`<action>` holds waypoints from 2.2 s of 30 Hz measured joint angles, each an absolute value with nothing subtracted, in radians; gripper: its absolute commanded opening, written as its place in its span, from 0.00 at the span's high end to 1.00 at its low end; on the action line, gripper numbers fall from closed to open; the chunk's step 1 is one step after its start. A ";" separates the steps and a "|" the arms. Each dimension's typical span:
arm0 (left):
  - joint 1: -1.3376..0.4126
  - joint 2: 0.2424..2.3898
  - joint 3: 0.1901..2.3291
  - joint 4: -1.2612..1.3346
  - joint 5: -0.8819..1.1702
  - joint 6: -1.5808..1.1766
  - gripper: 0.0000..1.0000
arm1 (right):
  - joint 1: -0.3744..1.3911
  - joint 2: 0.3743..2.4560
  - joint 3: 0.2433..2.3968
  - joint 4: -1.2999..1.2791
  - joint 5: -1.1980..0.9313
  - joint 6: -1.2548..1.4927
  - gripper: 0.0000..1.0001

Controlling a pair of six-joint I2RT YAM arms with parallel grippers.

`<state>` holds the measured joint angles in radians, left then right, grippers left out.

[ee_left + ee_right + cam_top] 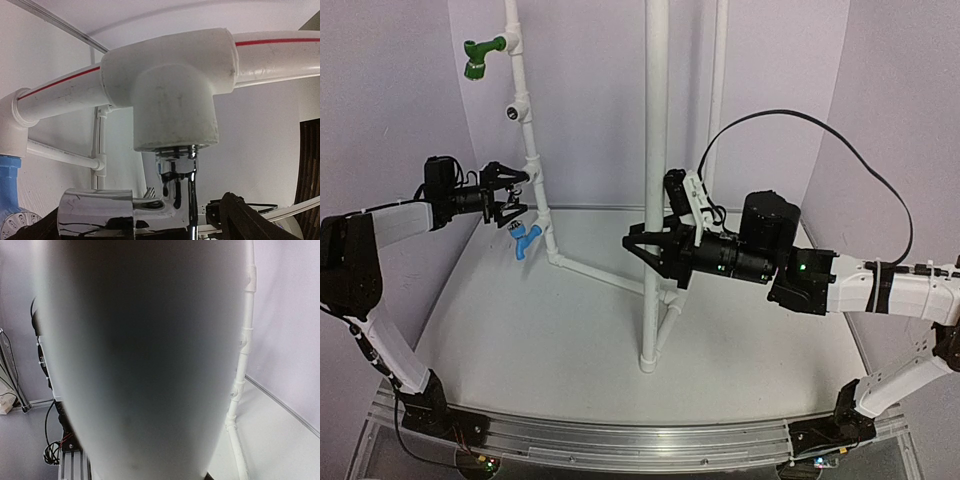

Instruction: Install the water faucets

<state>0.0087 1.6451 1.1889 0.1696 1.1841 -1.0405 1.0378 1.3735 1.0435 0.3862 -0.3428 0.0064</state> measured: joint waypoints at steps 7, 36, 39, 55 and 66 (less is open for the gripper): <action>0.002 1.645 1.189 0.147 1.171 -1.021 0.10 | 1.038 1.374 1.044 0.386 -0.343 0.006 1.00; 0.003 1.614 1.284 -0.130 1.010 -0.835 0.64 | 1.044 1.374 1.044 0.384 -0.342 0.005 1.00; -0.005 1.607 1.329 -0.239 0.946 -0.731 0.67 | 1.044 1.374 1.044 0.387 -0.342 0.006 1.00; -0.194 1.579 1.611 -0.753 0.236 -0.167 0.72 | 1.047 1.376 1.044 0.389 -0.342 0.006 1.00; -0.381 1.693 1.839 -0.999 -0.272 0.025 0.62 | 1.048 1.385 1.055 0.387 -0.342 0.008 1.00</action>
